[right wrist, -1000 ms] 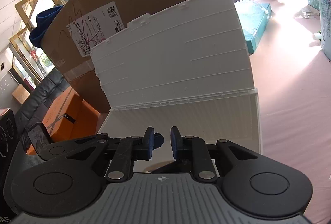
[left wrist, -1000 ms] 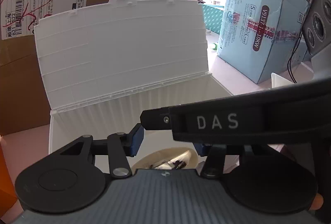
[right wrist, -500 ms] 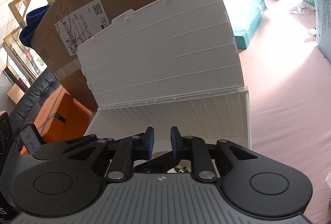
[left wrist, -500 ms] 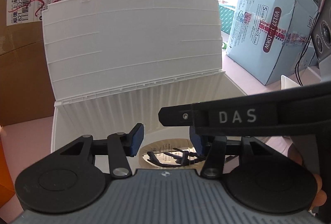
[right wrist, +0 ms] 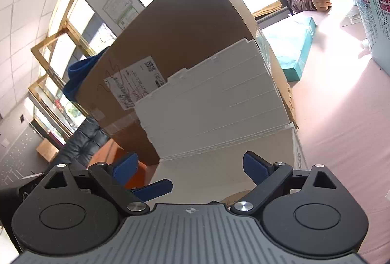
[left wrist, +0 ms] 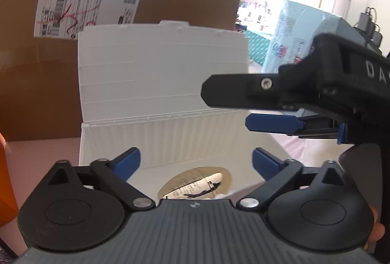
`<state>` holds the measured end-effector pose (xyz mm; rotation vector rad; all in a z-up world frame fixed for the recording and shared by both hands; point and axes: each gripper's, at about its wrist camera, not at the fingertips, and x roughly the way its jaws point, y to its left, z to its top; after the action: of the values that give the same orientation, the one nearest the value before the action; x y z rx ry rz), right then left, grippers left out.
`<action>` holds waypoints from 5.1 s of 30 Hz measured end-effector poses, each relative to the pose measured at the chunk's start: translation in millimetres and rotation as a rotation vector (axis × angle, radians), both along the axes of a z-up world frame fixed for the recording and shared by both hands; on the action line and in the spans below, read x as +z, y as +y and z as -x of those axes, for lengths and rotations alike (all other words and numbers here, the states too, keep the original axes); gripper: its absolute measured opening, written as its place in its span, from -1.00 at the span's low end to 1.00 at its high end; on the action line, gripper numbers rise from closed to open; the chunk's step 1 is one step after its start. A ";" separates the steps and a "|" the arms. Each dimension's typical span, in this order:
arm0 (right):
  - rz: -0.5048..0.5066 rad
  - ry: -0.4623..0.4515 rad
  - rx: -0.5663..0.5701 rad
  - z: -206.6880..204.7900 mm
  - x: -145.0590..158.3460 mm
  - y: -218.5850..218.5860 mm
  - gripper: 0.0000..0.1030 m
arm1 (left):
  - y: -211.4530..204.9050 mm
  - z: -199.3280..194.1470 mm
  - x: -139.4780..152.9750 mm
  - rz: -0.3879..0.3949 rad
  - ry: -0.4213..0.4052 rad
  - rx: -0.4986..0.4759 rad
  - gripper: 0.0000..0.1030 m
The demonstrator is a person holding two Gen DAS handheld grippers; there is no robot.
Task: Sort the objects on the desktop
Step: 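Lower the gold egg into the white box and open the left gripper, then move the left tool back to the cream cloth, then close the left gripper on the cream cloth edge, then lift the cream cloth with the left gripper and carry it to the white box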
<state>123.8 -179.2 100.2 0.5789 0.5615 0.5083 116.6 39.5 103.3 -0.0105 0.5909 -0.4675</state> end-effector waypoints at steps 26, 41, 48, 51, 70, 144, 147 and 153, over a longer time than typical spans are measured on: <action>0.219 -0.298 -0.565 164.2 6.0 -128.5 0.97 | -174.6 85.1 16.8 0.056 -0.157 -0.233 1.00; 0.133 -0.248 -1.005 228.1 -83.3 -229.5 0.92 | -273.0 88.2 -35.7 0.091 -0.132 -0.261 1.00; 0.076 -0.218 -0.840 213.0 -96.8 -227.9 0.82 | -252.6 58.1 -50.9 0.093 -0.108 -0.201 1.00; 0.075 -0.174 -0.798 208.0 -99.2 -223.2 0.82 | -240.2 43.1 -53.5 0.112 -0.068 -0.195 1.00; 0.070 -0.031 -0.713 179.8 -114.2 -227.9 0.28 | -234.6 11.7 -87.3 0.091 0.123 -0.182 0.44; 0.268 -0.478 -0.400 190.1 -24.0 -37.5 -0.84 | -47.3 114.2 -18.4 0.037 -0.301 0.221 -0.87; 0.267 -0.485 -0.351 181.5 -22.2 -14.3 -0.84 | -23.6 116.1 -20.2 0.031 -0.299 0.263 -0.87; 0.269 -0.490 -0.273 169.7 -24.1 19.3 -0.84 | 15.2 118.0 -26.4 0.044 -0.282 0.335 -0.87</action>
<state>-45.9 -159.9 76.1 0.2518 0.0766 0.2919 -1.4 54.7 76.9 -0.0825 0.2930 -0.1515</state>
